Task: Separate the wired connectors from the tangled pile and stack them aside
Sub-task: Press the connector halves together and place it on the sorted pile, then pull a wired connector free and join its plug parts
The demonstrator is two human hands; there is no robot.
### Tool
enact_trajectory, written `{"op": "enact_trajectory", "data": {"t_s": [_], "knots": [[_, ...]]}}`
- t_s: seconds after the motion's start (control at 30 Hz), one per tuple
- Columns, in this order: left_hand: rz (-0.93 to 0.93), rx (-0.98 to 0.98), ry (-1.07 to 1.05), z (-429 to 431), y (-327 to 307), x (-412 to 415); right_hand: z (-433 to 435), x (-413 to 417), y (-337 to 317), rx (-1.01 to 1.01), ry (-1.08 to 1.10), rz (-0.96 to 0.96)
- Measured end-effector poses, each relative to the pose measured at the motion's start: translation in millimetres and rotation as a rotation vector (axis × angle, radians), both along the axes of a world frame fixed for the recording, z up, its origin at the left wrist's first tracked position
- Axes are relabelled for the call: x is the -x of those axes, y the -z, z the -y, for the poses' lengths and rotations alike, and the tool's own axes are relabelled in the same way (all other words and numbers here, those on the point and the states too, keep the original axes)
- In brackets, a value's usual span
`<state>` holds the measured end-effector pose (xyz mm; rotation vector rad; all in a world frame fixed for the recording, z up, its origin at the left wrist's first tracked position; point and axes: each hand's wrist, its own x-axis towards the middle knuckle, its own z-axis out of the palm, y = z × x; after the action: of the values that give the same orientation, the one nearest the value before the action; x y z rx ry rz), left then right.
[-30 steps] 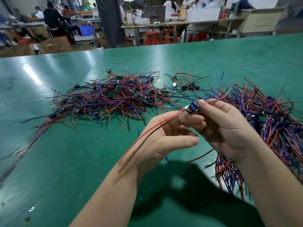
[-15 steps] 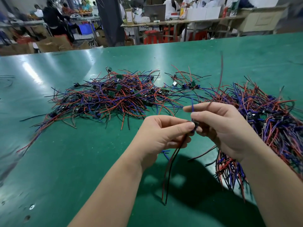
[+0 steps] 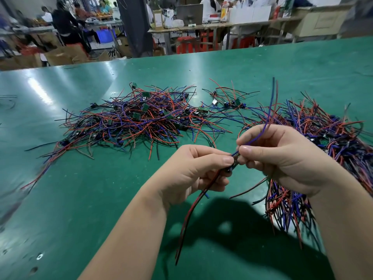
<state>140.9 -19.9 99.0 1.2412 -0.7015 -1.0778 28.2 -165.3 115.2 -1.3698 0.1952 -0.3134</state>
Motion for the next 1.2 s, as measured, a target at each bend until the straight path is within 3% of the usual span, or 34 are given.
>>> {"op": "enact_trajectory", "data": {"t_s": [0.1,0.23,0.4,0.57,0.7,0.87,0.93,1.03,1.13,1.2], "knots": [[0.018,0.016,0.000,1,1,3,-1,-2,1,0.100,0.103,0.006],[0.178,-0.069,0.082,3,5,10,3,-4,1,0.156,0.335,0.066],[0.269,-0.168,0.225,3,6,12,16,2,-6,0.070,0.603,0.178],[0.251,-0.183,0.324,-3,4,3,8,0,-9,-0.018,0.621,0.190],[0.347,-0.229,0.358,-3,9,3,4,-2,-9,-0.105,0.596,0.104],[0.381,-0.168,0.113,-2,8,-6,8,-5,-7,-0.192,0.601,0.122],[0.258,-0.099,-0.093,-1,7,-10,6,-6,-6,-0.076,0.590,0.111],[0.105,-0.026,-0.297,2,7,-15,-6,-9,-2,0.118,0.384,0.059],[0.126,-0.048,-0.323,3,9,-16,-20,-12,5,0.319,0.193,-0.031],[0.152,-0.066,-0.299,4,10,-14,-26,-14,7,0.321,0.224,-0.031]]}}
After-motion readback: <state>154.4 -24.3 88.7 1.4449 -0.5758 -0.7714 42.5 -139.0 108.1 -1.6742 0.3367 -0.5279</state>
